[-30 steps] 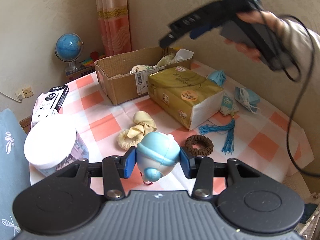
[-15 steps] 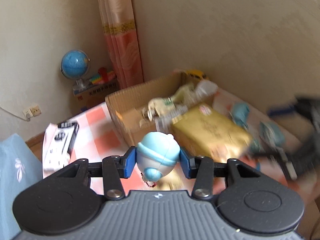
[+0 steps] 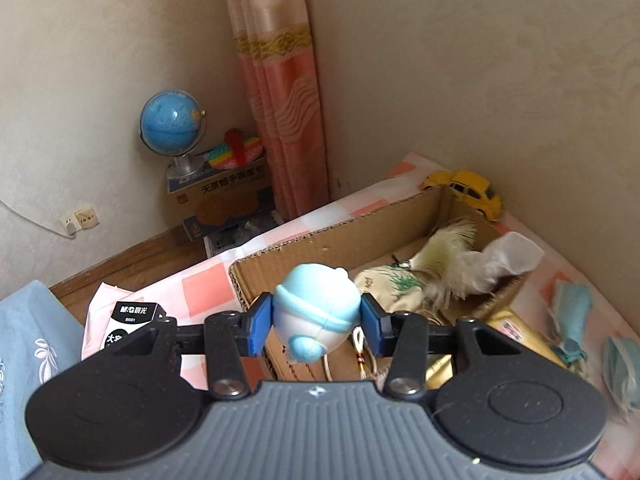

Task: Organize soft objects
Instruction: 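Carry blue ball toy into cardboard box and open left gripper, then withdraw both grippers from the box back over the table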

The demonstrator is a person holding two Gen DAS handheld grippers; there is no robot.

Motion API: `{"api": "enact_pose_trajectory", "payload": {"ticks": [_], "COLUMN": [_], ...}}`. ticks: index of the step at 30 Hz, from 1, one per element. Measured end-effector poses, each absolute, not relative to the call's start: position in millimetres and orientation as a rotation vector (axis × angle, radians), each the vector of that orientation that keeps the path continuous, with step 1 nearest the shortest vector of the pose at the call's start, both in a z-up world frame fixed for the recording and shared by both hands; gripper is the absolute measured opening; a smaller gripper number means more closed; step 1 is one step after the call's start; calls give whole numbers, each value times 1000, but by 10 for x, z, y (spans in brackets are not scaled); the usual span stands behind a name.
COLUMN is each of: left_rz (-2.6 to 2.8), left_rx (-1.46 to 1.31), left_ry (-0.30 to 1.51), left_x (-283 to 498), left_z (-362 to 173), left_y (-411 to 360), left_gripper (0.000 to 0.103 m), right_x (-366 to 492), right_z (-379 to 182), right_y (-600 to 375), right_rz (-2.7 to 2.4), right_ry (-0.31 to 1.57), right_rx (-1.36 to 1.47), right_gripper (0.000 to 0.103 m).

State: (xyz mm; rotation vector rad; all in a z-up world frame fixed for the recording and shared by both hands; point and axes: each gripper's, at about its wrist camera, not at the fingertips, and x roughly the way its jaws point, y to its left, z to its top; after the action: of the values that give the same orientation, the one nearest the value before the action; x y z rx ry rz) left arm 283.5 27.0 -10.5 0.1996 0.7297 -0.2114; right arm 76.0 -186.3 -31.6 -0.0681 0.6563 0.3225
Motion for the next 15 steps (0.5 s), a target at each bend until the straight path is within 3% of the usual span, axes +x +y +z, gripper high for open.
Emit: {"api": "enact_pose_trajectory", "payload": {"ticks": [4, 7, 15], "left_rz": [-204, -193, -226], "left_rx": [181, 184, 180], "left_ry": [731, 712, 672], "left_x": [2812, 2707, 2239], "left_z": [-133, -110, -20], "left_y": [298, 314, 330], "left_gripper": [77, 86, 95], "right_x": [756, 772, 703], "right_z": [-316, -325, -350], "right_y": [-1920, -1934, -1954], "right_rz": [319, 313, 310], "right_ry": [653, 656, 663], "right_rx": [-57, -51, -46], "right_gripper": [103, 103, 103]}}
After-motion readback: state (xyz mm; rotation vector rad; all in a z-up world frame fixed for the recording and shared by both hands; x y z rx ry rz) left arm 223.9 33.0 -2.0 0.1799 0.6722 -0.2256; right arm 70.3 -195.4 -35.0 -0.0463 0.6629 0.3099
